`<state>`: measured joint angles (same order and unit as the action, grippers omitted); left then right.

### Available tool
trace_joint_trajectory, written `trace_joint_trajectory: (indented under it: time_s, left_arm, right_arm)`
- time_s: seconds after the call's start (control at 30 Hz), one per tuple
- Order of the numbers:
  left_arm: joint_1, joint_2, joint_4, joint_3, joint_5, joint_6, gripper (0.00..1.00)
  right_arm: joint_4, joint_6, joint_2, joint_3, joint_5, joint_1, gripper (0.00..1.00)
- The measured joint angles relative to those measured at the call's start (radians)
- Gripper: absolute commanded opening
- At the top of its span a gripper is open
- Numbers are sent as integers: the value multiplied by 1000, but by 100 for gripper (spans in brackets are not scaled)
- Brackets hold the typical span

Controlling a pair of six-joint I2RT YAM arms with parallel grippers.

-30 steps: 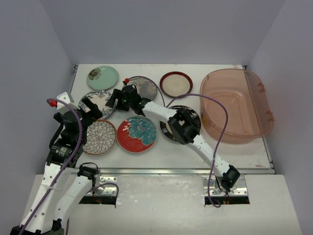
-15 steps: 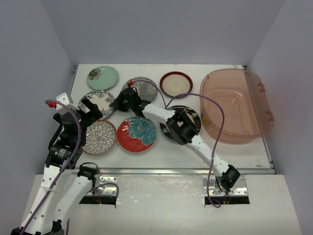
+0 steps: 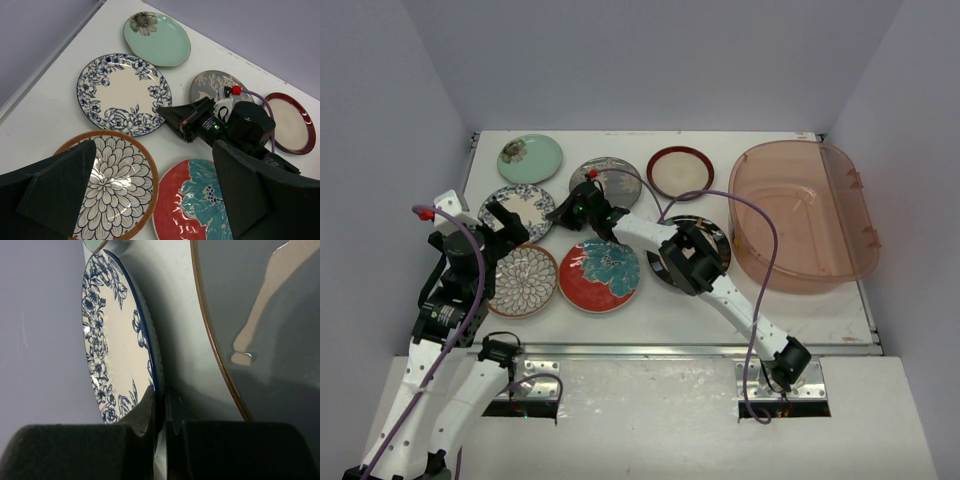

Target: Place the plates into the plastic bin on the countertop

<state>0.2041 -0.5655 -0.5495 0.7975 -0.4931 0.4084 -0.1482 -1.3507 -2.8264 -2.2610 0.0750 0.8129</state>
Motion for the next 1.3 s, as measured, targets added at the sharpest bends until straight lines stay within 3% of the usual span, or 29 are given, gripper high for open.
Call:
trace_joint_trajectory:
  time_s: [1.1,1.3]
  left_arm:
    - [13,32,-1,-1,24,0,100]
    - [13,32,-1,-1,1,0,100]
  right_arm:
    - [16,-50,171,148,184,-98,0]
    - [24,-43,277,249,208,-119,0]
